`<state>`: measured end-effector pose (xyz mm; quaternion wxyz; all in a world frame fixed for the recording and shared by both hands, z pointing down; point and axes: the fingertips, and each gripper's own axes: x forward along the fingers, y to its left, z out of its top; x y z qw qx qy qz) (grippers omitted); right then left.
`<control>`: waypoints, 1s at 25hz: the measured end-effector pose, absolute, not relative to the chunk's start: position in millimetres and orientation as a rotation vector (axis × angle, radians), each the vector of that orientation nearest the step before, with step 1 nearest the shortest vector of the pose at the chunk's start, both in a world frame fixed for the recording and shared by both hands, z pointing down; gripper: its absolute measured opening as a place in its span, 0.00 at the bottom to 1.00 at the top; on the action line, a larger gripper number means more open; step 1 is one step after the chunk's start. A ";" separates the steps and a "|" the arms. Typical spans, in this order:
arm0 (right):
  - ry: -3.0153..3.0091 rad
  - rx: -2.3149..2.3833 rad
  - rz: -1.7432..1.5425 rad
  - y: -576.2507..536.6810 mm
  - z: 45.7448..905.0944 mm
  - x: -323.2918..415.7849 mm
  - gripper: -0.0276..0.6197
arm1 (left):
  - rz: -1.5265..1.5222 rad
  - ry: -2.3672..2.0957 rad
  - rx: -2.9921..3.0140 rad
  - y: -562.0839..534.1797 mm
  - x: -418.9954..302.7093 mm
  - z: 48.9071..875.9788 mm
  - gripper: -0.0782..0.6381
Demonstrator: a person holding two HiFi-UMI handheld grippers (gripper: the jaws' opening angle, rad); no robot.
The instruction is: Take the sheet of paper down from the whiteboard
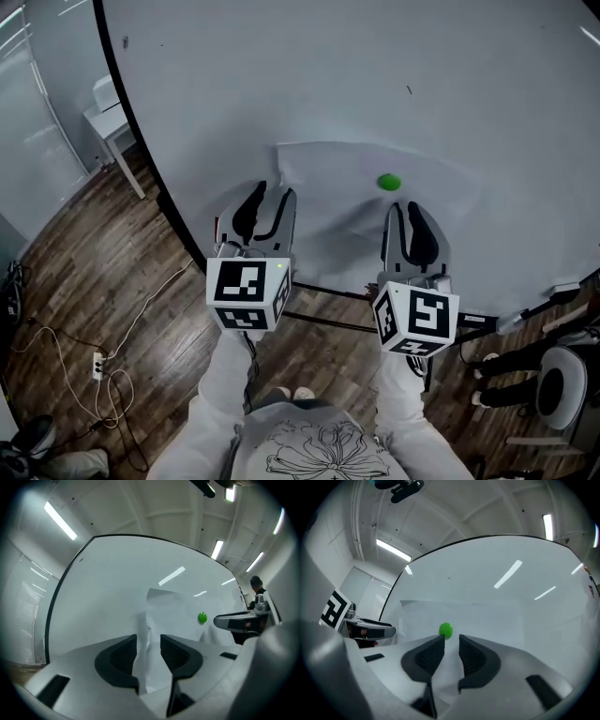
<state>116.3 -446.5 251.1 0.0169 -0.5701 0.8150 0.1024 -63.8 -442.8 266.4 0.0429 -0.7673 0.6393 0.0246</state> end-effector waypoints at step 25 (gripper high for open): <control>2.453 -1.967 0.409 -469.3 234.8 90.0 0.27 | 0.002 1.703 -2.504 -467.7 -53.8 260.0 0.24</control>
